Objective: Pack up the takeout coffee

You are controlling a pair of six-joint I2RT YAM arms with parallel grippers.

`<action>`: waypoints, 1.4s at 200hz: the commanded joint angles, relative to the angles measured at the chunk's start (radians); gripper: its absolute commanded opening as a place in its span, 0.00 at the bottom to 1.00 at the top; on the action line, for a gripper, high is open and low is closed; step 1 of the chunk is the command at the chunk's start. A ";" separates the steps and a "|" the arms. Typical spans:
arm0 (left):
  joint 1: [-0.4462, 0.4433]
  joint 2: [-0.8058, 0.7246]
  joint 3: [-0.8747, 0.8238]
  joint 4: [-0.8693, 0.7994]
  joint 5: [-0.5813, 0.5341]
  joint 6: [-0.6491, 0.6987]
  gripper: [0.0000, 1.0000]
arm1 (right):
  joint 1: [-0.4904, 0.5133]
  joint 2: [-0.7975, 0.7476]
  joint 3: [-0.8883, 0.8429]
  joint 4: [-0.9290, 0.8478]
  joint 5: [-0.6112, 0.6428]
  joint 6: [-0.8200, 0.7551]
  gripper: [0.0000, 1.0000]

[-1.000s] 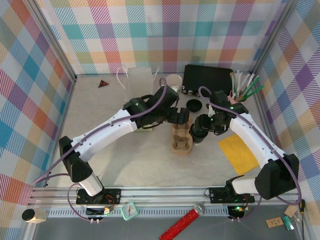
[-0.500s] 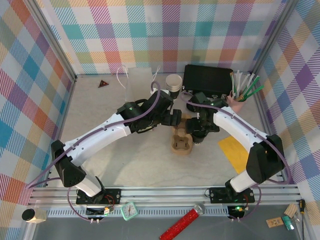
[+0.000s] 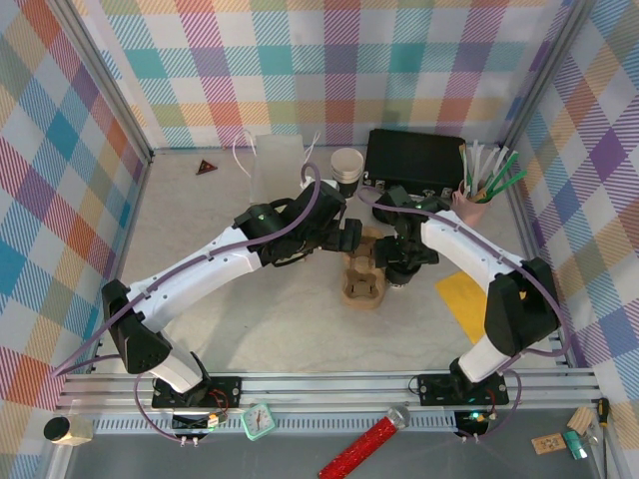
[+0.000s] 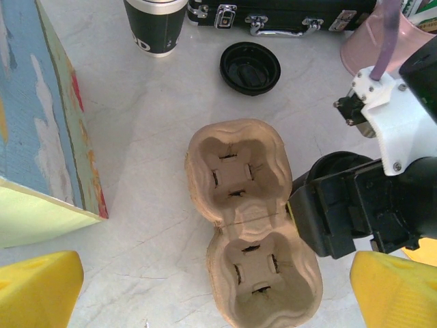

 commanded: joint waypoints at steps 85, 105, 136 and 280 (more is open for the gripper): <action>0.008 0.022 0.020 -0.018 0.002 -0.010 1.00 | -0.100 -0.109 -0.041 0.011 -0.016 -0.065 0.99; 0.009 0.018 0.014 -0.020 -0.009 -0.014 1.00 | -0.098 -0.135 0.018 -0.029 -0.028 -0.067 0.99; 0.014 -0.006 -0.017 -0.007 -0.025 -0.024 1.00 | -0.079 -0.178 0.103 -0.084 -0.060 -0.067 0.99; 0.031 -0.039 -0.308 0.211 0.198 -0.135 0.81 | 0.076 -0.571 -0.427 0.297 -0.437 0.545 0.47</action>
